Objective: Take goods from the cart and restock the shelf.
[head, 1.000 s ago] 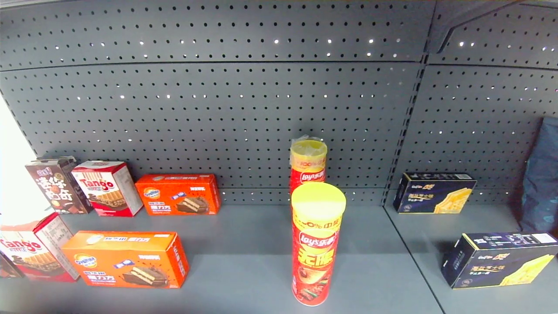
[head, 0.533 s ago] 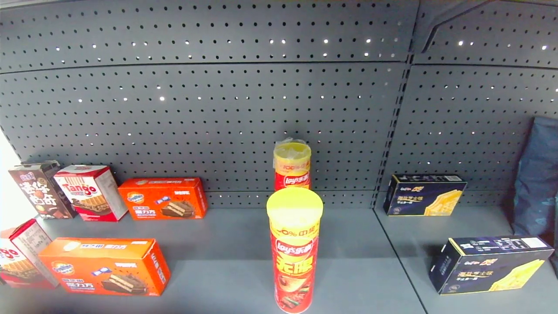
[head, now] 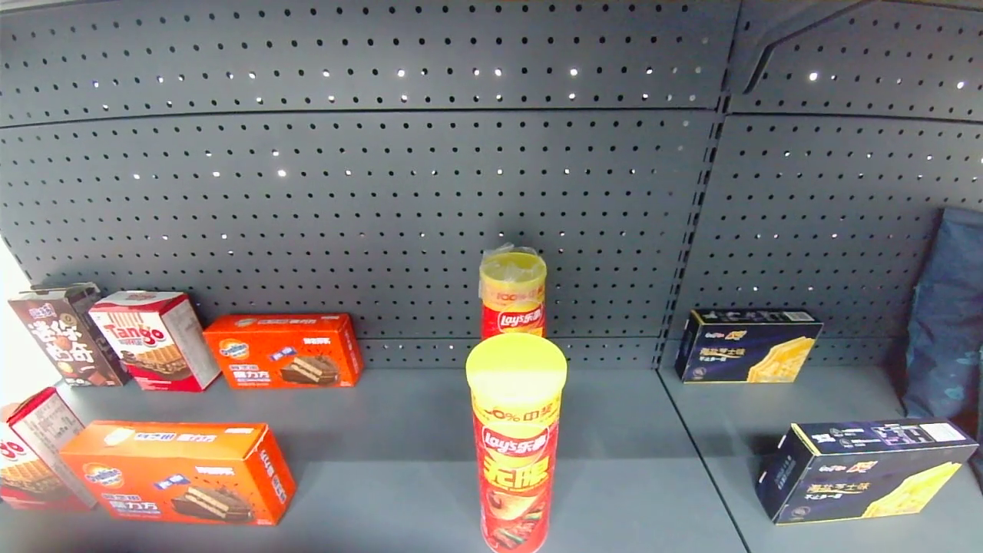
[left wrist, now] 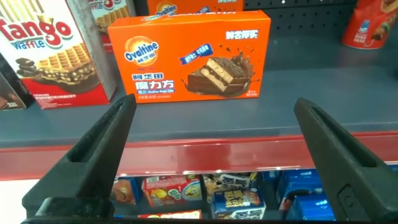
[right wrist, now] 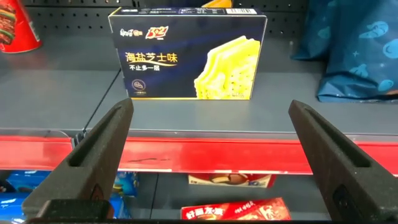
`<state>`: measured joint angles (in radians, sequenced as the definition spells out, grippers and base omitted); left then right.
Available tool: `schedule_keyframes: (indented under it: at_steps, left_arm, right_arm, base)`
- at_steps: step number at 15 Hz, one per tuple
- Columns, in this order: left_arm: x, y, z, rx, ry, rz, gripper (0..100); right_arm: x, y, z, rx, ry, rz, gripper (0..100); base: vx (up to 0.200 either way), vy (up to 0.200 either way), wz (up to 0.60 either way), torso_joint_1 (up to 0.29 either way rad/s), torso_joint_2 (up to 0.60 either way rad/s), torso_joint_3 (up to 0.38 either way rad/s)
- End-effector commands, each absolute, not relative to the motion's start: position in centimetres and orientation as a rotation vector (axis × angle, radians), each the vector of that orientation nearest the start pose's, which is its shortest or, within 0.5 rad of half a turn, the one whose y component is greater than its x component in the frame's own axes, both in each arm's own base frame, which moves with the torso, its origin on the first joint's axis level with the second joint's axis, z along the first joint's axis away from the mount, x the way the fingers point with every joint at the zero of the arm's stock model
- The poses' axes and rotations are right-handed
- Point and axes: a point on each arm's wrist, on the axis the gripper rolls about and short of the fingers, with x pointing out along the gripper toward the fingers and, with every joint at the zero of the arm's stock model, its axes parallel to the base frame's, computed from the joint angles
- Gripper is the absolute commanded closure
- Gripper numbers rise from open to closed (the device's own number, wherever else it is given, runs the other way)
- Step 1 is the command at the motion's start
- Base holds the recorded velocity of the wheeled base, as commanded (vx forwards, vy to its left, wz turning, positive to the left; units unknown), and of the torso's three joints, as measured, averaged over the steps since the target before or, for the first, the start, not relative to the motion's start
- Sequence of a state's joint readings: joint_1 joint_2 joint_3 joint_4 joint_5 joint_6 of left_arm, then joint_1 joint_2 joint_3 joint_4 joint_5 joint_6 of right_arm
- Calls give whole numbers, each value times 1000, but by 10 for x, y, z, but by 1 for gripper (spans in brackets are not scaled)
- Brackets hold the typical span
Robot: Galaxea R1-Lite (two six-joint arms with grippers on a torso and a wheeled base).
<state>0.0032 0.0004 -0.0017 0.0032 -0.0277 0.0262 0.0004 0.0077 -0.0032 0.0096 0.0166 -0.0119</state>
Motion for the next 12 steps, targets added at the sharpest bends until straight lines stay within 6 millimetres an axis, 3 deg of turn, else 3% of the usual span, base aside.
schedule_keyframes:
  at_steps: [1,5,7,12]
  left_arm:
    - [-23,-1,76,26,1,-23,0]
    - [-23,-1,76,25,1,-26,0]
    - [-23,-1,76,26,1,-28,0]
    - [-23,-1,76,26,1,-26,0]
  right_arm:
    - [-22,0,76,-12,15,17,0]
    - [-22,0,76,-12,15,15,0]
    - [-22,0,76,-12,15,17,0]
    - [-22,0,76,-12,15,17,0]
  base:
    - [0,200,0,-2,-2,2]
    - [0,0,0,0,0,0]
    - [0,200,0,-5,-2,2]
    - [0,0,0,0,0,0]
